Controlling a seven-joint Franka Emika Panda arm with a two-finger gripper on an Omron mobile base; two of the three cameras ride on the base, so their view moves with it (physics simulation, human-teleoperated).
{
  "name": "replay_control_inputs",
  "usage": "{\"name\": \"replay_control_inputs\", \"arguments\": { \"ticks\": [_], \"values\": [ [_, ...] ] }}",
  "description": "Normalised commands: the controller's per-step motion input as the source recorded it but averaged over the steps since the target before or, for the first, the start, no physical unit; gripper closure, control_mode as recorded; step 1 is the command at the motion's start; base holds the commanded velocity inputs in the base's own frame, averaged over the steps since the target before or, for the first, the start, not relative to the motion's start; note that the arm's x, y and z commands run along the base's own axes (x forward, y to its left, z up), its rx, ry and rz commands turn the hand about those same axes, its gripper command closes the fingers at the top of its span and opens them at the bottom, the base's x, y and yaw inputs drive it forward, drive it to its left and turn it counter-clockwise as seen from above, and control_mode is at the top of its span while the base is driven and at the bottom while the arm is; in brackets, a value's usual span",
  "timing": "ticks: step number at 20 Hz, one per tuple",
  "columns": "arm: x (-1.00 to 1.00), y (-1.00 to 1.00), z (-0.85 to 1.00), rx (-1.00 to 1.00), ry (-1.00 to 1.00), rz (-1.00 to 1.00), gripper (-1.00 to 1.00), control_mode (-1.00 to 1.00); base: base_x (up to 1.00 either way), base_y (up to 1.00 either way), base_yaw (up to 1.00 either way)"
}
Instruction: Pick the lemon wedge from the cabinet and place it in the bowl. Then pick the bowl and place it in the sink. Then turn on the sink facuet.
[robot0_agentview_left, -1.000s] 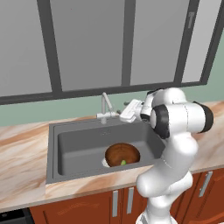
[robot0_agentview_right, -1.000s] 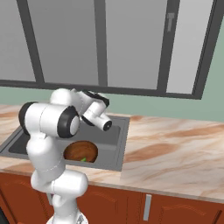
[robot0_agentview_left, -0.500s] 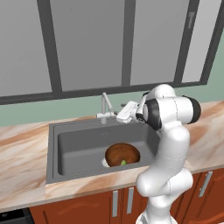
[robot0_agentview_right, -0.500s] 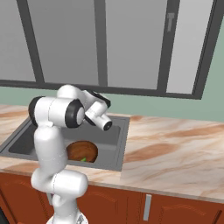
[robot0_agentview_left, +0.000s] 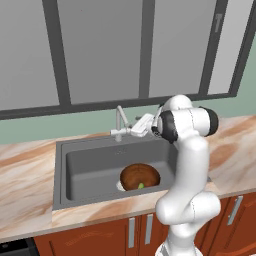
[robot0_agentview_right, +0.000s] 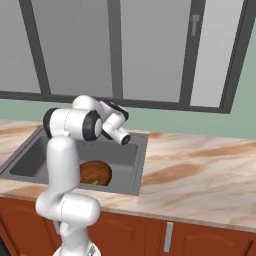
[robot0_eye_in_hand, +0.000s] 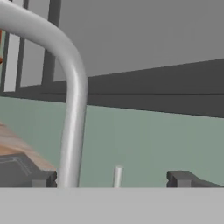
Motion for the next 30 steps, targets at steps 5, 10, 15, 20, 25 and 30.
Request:
{"name": "replay_control_inputs", "arguments": {
  "ticks": [5,10,15,20,25,30],
  "values": [
    [0.33,0.04,-0.14,0.00,0.05,0.00,-1.00,-1.00,0.00,0.00,0.00],
    [0.38,0.13,-0.26,0.00,0.06,0.00,-1.00,-1.00,0.00,0.00,0.00],
    [0.33,0.09,-0.15,0.00,0.07,0.00,-1.00,-1.00,0.00,0.00,0.00],
    [0.19,0.00,-0.02,0.00,0.07,0.00,1.00,-1.00,0.00,0.00,0.00],
    [0.02,-0.02,0.00,0.03,0.11,-0.01,1.00,-1.00,0.00,0.00,0.00],
    [0.00,-0.27,0.00,0.10,0.16,-0.05,1.00,-1.00,0.00,0.00,0.00]
  ]
}}
